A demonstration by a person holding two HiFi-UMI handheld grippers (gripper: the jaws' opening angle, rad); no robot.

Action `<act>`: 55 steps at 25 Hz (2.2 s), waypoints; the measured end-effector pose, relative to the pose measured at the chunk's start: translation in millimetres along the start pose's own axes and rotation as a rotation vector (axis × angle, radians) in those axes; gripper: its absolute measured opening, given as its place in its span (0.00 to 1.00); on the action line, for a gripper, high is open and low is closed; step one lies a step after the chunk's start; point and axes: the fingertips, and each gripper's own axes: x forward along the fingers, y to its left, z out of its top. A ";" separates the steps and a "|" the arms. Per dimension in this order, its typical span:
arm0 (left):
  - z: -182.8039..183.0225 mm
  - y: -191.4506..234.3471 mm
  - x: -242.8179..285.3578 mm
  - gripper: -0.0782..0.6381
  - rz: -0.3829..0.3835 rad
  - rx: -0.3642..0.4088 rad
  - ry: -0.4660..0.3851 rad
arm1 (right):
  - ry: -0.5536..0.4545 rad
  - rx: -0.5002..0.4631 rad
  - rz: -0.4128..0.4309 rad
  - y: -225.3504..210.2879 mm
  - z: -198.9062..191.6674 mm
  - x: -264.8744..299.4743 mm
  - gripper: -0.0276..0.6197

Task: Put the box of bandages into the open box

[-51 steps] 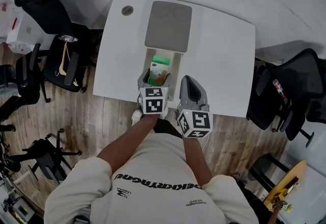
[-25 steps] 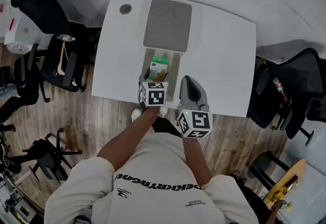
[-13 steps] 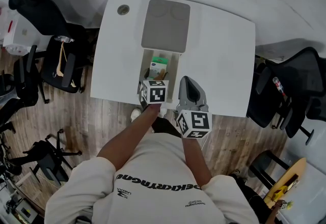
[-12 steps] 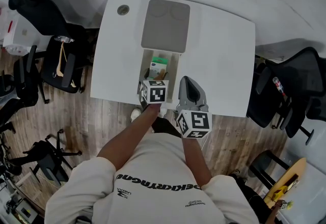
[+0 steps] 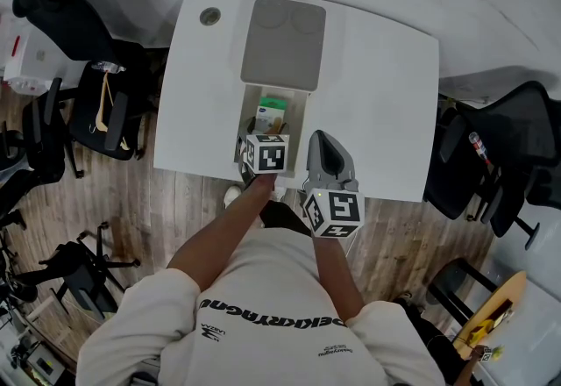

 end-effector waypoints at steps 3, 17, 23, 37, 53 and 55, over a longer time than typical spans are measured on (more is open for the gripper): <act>-1.7 2.5 3.7 0.60 0.004 -0.011 0.012 | 0.002 0.003 0.000 -0.3 -1.1 1.7 0.04; -4.9 1.7 10.7 0.61 0.017 -0.011 0.037 | -0.002 0.008 -0.005 -7.6 -0.5 0.9 0.04; -5.4 0.6 11.5 0.61 0.020 -0.006 0.042 | -0.005 0.012 -0.002 -9.7 -0.3 0.8 0.04; -4.2 -0.6 11.8 0.62 0.009 -0.012 0.042 | -0.007 0.021 0.007 -9.8 -0.1 1.8 0.04; 6.6 -3.2 -8.6 0.63 -0.023 -0.048 -0.006 | -0.022 0.013 0.003 -2.4 6.2 -4.9 0.04; 7.7 -4.1 -13.7 0.63 -0.029 -0.055 -0.017 | -0.028 0.009 0.003 0.2 8.2 -5.9 0.04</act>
